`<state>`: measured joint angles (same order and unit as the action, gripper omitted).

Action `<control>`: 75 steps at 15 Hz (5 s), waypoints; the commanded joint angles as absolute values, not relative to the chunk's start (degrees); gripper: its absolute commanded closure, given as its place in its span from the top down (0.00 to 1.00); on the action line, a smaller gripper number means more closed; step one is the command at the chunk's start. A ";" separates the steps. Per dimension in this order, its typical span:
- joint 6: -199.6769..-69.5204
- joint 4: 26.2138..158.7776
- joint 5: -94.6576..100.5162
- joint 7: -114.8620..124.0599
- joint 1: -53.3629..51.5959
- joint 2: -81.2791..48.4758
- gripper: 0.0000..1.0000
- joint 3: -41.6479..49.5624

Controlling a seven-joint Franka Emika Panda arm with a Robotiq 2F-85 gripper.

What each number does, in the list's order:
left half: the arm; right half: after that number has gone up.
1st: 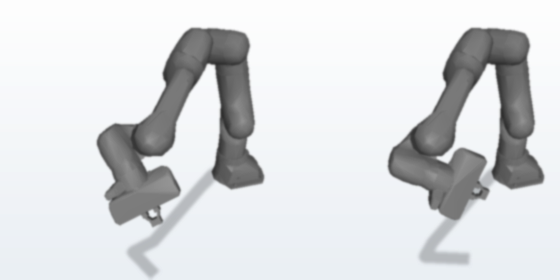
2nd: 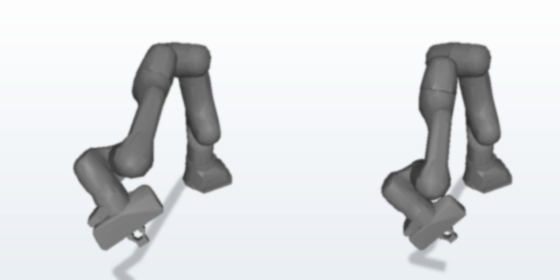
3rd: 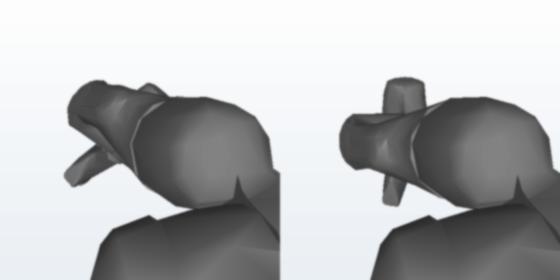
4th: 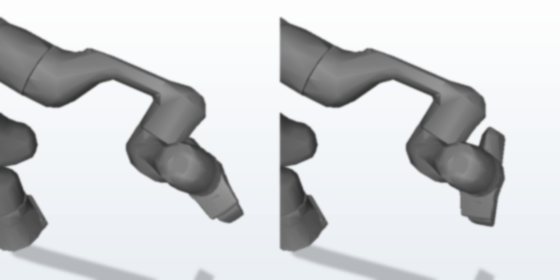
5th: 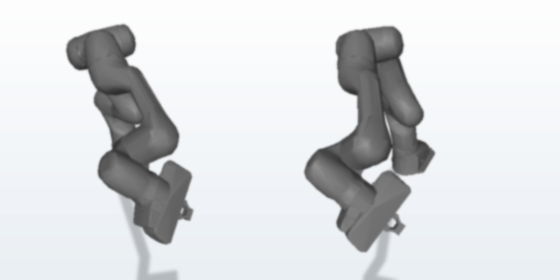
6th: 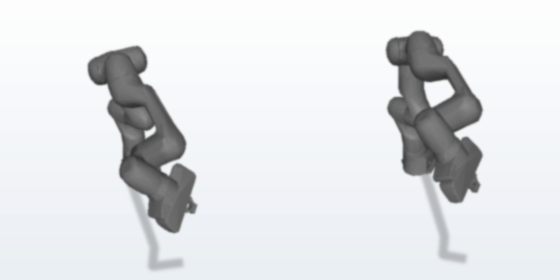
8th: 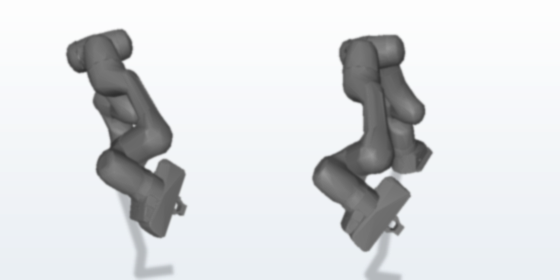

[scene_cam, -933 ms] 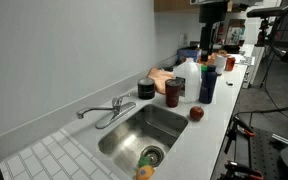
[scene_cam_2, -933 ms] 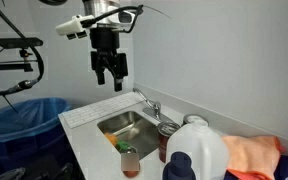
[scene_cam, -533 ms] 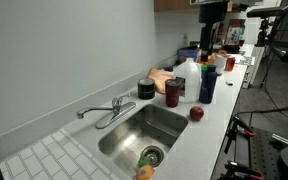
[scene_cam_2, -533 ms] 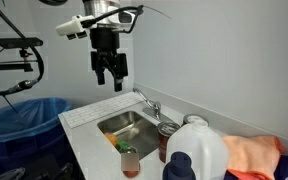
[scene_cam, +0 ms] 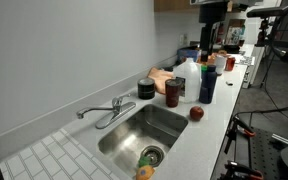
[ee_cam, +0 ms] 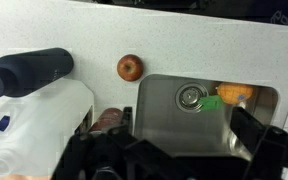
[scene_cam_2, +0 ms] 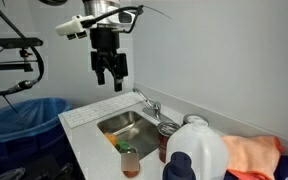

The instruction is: Push the faucet to the center of the sink

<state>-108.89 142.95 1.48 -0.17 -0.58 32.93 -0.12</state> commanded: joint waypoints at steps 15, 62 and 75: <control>-108.77 142.84 1.42 -0.20 -0.49 32.91 1.00 -0.21; -122.75 87.66 -4.34 -3.64 -10.39 -24.57 1.00 -10.94; -139.08 76.70 -4.92 -4.63 -9.93 -41.29 1.00 -11.57</control>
<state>-138.98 80.99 -2.83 -2.77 -11.22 -37.35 -10.96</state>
